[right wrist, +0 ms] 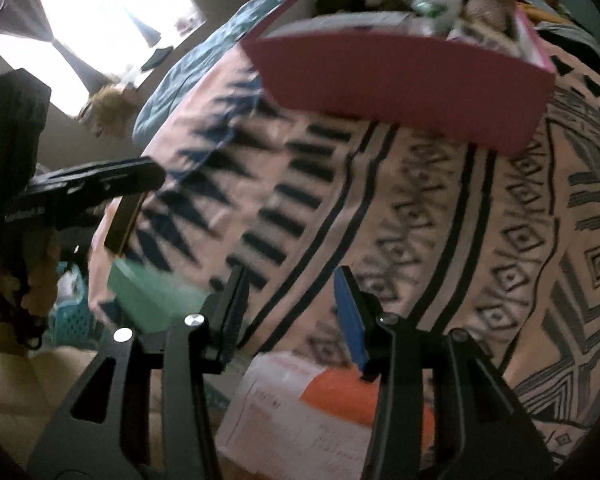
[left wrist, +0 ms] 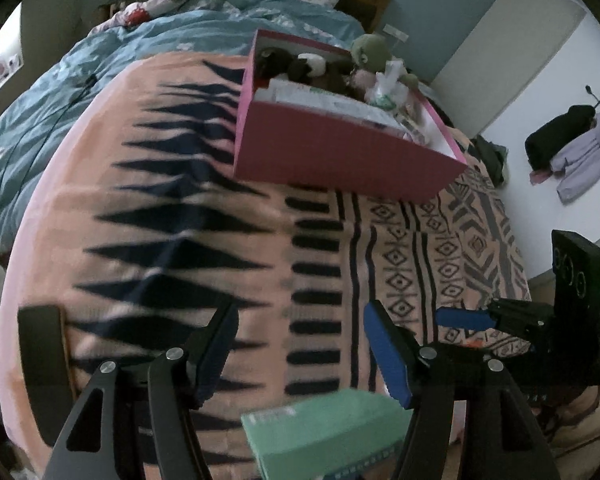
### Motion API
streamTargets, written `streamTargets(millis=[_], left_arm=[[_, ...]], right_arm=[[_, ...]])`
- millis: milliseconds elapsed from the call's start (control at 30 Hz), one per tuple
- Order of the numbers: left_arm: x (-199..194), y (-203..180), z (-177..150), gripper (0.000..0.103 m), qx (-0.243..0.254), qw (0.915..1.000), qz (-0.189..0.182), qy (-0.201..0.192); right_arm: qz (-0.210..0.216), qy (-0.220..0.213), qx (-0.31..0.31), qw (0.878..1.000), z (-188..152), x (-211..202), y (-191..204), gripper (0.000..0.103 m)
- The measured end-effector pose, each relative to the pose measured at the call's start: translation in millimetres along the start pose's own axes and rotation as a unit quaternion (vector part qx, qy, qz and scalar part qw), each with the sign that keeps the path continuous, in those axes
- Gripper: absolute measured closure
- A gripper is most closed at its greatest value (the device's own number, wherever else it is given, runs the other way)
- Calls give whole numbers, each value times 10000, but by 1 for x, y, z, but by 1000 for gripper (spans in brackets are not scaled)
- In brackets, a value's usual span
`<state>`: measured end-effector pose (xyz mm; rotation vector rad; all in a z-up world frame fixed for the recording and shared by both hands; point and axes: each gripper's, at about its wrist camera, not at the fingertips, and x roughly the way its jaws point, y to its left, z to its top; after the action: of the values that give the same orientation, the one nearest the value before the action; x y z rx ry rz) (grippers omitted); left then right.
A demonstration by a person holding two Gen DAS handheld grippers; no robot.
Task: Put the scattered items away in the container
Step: 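Move both grippers back to the white-and-teal box on the blanket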
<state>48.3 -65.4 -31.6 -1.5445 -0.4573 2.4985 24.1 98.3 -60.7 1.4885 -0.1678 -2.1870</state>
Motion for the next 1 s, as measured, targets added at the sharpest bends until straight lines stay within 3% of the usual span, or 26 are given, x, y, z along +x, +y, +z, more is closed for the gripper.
streamTargets(millis=[67,633,867,1000], left_arm=[[-4,3,-7,37,-60,10000,27,-4],[-41,32,-70,37,-754,9965,325,-132],[-35,31,-89,37,-964,9950,245,-106],[-25,24,-91,37,-956,9952,210,-36]], right_arm=[[81,58,-170,9998,-7,1,9,51],[315,361,-991,9939,-37,14,49,50],[430,430,-1296,9897,-36,23,58,50],[526,403,-1084,9919,-26,28,52,50]])
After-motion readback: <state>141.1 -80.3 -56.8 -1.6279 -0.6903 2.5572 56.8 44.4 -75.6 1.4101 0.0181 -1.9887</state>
